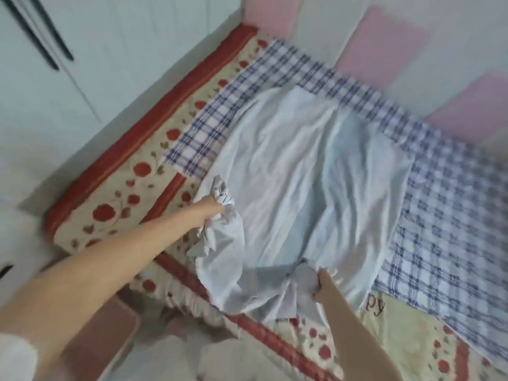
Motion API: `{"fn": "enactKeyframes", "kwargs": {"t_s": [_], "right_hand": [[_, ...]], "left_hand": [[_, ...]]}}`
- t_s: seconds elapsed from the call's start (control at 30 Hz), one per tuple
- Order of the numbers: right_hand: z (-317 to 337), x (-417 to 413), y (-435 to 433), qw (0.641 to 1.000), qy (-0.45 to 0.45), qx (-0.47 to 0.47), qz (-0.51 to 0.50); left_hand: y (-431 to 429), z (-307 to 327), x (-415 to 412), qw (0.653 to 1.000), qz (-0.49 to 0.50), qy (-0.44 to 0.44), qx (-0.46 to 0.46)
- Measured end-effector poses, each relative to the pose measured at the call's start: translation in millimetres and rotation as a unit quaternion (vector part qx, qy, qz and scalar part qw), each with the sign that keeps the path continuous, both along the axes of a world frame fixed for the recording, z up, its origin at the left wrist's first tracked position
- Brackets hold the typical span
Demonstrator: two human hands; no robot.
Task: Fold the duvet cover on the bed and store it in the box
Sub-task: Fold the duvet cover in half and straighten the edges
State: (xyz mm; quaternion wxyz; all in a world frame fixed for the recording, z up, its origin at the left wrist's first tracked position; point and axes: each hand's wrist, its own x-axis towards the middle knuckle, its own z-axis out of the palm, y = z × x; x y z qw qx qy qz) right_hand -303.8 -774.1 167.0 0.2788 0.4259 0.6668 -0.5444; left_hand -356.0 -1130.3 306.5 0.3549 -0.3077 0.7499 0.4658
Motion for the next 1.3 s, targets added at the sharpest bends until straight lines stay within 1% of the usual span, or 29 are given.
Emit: {"fn": "enactKeyframes", "kwargs": {"t_s": [0.03, 0.07, 0.1, 0.13, 0.17, 0.2, 0.23, 0.27, 0.3, 0.33, 0.37, 0.47, 0.6, 0.67, 0.7, 0.73, 0.8, 0.83, 0.87, 0.93, 0.97, 1.03, 1.13, 1.2, 1.27, 1.3], "right_hand": [[59.9, -30.0, -4.9, 0.994, 0.035, -0.034, -0.101], [123.0, -64.6, -3.0, 0.969, 0.113, -0.053, -0.213], [194.1, -96.5, 5.8, 0.944, 0.193, -0.038, -0.267], [244.7, -128.2, 21.2, 0.910, 0.268, -0.033, -0.316], [306.8, -146.2, 34.6, 0.867, 0.369, -0.038, -0.332], [362.6, -155.2, 52.0, 0.825, 0.463, -0.008, -0.324], [400.5, -162.2, 62.9, 0.788, 0.526, -0.005, -0.319], [436.3, -164.1, 74.8, 0.758, 0.584, 0.011, -0.292], [456.9, -160.2, 75.6, 0.746, 0.602, 0.040, -0.283], [467.8, -157.8, 78.9, 0.729, 0.619, 0.064, -0.286], [469.6, -152.7, 75.5, 0.725, 0.617, 0.094, -0.290], [439.0, -142.7, 71.5, 0.748, 0.575, 0.165, -0.287], [369.0, -120.8, 59.2, 0.819, 0.451, 0.257, -0.246], [330.9, -110.6, 49.7, 0.852, 0.379, 0.302, -0.197], [314.7, -108.1, 45.7, 0.865, 0.342, 0.329, -0.167], [295.5, -107.2, 44.2, 0.870, 0.305, 0.363, -0.133], [266.1, -107.0, 39.0, 0.873, 0.221, 0.433, -0.032], [250.1, -106.8, 33.3, 0.870, 0.177, 0.460, 0.032], [232.4, -107.6, 28.8, 0.859, 0.133, 0.484, 0.103], [189.9, -101.5, 13.3, 0.816, 0.043, 0.515, 0.259], [171.4, -97.8, 9.1, 0.791, 0.007, 0.520, 0.322], [128.3, -87.0, -2.8, 0.752, -0.067, 0.496, 0.429], [85.4, -65.0, -21.6, 0.724, -0.169, 0.412, 0.527], [71.9, -56.2, -31.9, 0.710, -0.215, 0.363, 0.564], [54.6, -49.1, -40.1, 0.698, -0.243, 0.345, 0.579], [47.4, -45.0, -43.5, 0.682, -0.250, 0.354, 0.589]], "left_hand": [[16.8, 39.5, -36.8, 0.997, 0.007, 0.071, 0.027], [35.1, 80.6, -81.3, 0.987, -0.009, 0.152, 0.057], [55.5, 134.3, -121.2, 0.969, -0.010, 0.232, 0.078], [78.1, 189.7, -155.9, 0.947, 0.000, 0.301, 0.110], [94.6, 238.4, -180.7, 0.924, -0.004, 0.355, 0.142], [108.1, 276.3, -203.3, 0.896, -0.007, 0.401, 0.191], [113.0, 299.0, -214.8, 0.881, -0.004, 0.422, 0.214], [118.4, 320.9, -230.1, 0.861, -0.006, 0.452, 0.231], [116.8, 325.1, -238.0, 0.852, -0.001, 0.466, 0.239], [115.2, 328.1, -245.0, 0.850, 0.002, 0.470, 0.237], [111.7, 322.3, -247.6, 0.854, 0.004, 0.464, 0.237], [95.7, 288.2, -253.3, 0.876, -0.001, 0.420, 0.236], [67.7, 214.7, -243.7, 0.927, 0.010, 0.339, 0.162], [49.0, 167.4, -239.3, 0.949, 0.023, 0.299, 0.094], [39.9, 146.8, -237.5, 0.958, 0.031, 0.275, 0.080], [30.0, 122.9, -238.8, 0.964, 0.045, 0.255, 0.067], [12.8, 88.7, -236.6, 0.969, 0.051, 0.240, 0.042], [5.9, 70.0, -233.0, 0.972, 0.050, 0.226, 0.025], [-0.4, 51.8, -227.6, 0.978, 0.046, 0.204, 0.007], [-16.6, 7.7, -204.5, 0.987, 0.062, 0.149, -0.013], [-22.7, -7.5, -194.5, 0.988, 0.064, 0.137, -0.021], [-39.9, -42.7, -171.6, 0.994, 0.042, 0.090, -0.048], [-67.5, -76.8, -137.4, 0.995, -0.008, 0.029, -0.096], [-84.5, -87.1, -119.9, 0.991, -0.048, 0.018, -0.128], [-104.8, -96.3, -109.2, 0.980, -0.067, 0.038, -0.181], [-112.7, -102.2, -105.2, 0.973, -0.077, 0.056, -0.211]]}}
